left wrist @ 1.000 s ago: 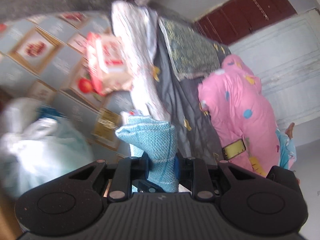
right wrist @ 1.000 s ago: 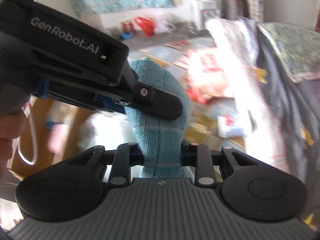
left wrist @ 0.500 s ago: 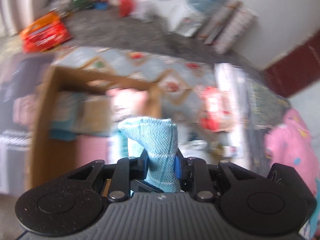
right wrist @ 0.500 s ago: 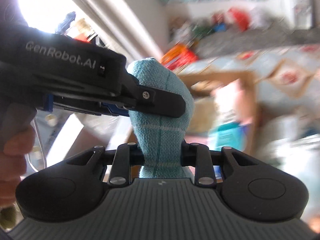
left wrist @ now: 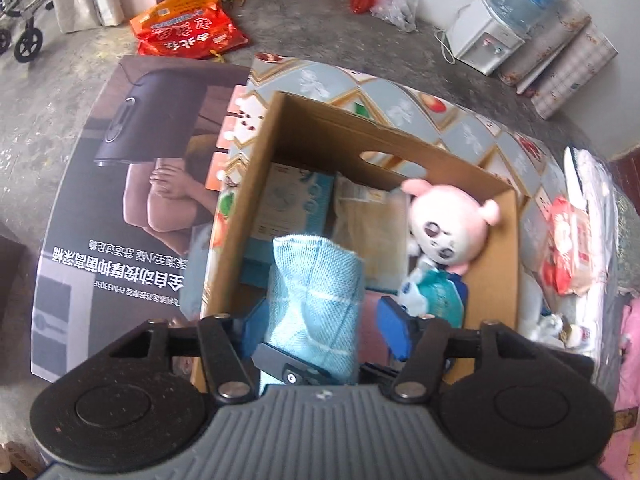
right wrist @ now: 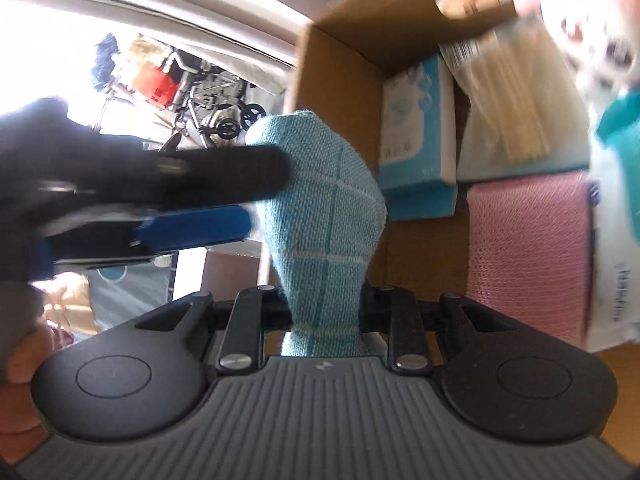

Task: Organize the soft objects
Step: 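Carry the teal cloth into the box with both grippers, then open the left gripper, then press the teal cloth down beside the pink pad with the right gripper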

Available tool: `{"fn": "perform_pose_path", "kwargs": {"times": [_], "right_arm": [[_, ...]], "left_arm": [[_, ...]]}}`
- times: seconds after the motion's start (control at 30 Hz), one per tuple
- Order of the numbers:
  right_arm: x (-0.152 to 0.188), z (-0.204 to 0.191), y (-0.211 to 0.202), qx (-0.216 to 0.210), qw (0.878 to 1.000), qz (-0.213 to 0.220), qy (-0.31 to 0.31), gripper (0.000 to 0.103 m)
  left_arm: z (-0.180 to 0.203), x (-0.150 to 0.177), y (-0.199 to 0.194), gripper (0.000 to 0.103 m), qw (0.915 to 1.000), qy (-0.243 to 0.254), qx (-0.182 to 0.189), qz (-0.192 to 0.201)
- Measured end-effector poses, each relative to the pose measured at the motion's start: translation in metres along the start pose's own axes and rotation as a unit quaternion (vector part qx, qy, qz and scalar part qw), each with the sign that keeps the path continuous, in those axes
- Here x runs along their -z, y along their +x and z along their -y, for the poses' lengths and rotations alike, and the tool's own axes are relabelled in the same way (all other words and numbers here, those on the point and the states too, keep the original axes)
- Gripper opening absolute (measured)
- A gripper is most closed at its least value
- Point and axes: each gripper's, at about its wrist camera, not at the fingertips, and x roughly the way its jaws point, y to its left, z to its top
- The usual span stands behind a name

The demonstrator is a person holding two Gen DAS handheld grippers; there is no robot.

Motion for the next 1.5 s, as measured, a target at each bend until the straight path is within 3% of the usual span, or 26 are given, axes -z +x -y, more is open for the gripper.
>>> {"fn": "perform_pose_path", "kwargs": {"times": [0.2, 0.33, 0.43, 0.57, 0.7, 0.73, 0.77, 0.83, 0.93, 1.1, 1.27, 1.37, 1.5], "right_arm": [[-0.002, 0.021, 0.030, 0.020, 0.999, -0.012, 0.033, 0.031], [0.000, 0.025, 0.029, 0.042, 0.998, -0.013, 0.045, 0.046], [0.000, 0.022, 0.021, 0.054, 0.998, -0.008, 0.039, 0.064], [0.003, 0.015, 0.003, 0.067, 0.996, -0.005, 0.051, 0.074], [0.010, 0.011, -0.013, 0.086, 0.995, 0.020, 0.051, 0.073], [0.011, 0.010, -0.015, 0.087, 0.995, 0.029, 0.048, 0.068], [0.010, 0.011, -0.022, 0.087, 0.995, 0.036, 0.045, 0.052], [0.009, 0.017, -0.018, 0.085, 0.995, 0.028, 0.053, 0.032], [0.002, 0.036, 0.006, 0.079, 0.994, 0.019, 0.077, 0.020], [0.003, 0.039, 0.018, 0.063, 0.994, 0.036, 0.084, 0.018], [-0.005, 0.028, 0.034, 0.057, 0.997, 0.046, 0.037, 0.018], [-0.007, 0.028, 0.047, 0.073, 0.997, 0.027, 0.010, 0.022], [-0.012, 0.029, 0.046, 0.079, 0.997, -0.007, 0.008, 0.039]], "left_arm": [[-0.015, -0.008, 0.006, 0.069, 0.9999, -0.015, -0.003, 0.008], [-0.018, -0.012, 0.007, 0.069, 0.9997, -0.015, -0.011, 0.017], [-0.019, -0.013, 0.005, 0.070, 0.9995, -0.011, -0.012, 0.028], [-0.020, -0.013, 0.002, 0.071, 0.9992, -0.010, -0.015, 0.035], [-0.023, -0.012, 0.000, 0.071, 0.9988, -0.013, -0.022, 0.041], [-0.025, -0.012, -0.001, 0.071, 0.9987, -0.016, -0.024, 0.042], [-0.027, -0.012, -0.003, 0.071, 0.9985, -0.020, -0.024, 0.044], [-0.031, -0.012, -0.006, 0.071, 0.9981, -0.027, -0.024, 0.050], [-0.036, -0.014, -0.010, 0.071, 0.9974, -0.035, -0.026, 0.058], [-0.041, -0.016, -0.016, 0.071, 0.9963, -0.040, -0.029, 0.070], [-0.045, -0.017, -0.017, 0.071, 0.9954, -0.041, -0.035, 0.079], [-0.047, -0.016, -0.015, 0.071, 0.9947, -0.038, -0.046, 0.083], [-0.051, -0.015, -0.014, 0.072, 0.9946, -0.045, -0.045, 0.082]]}}
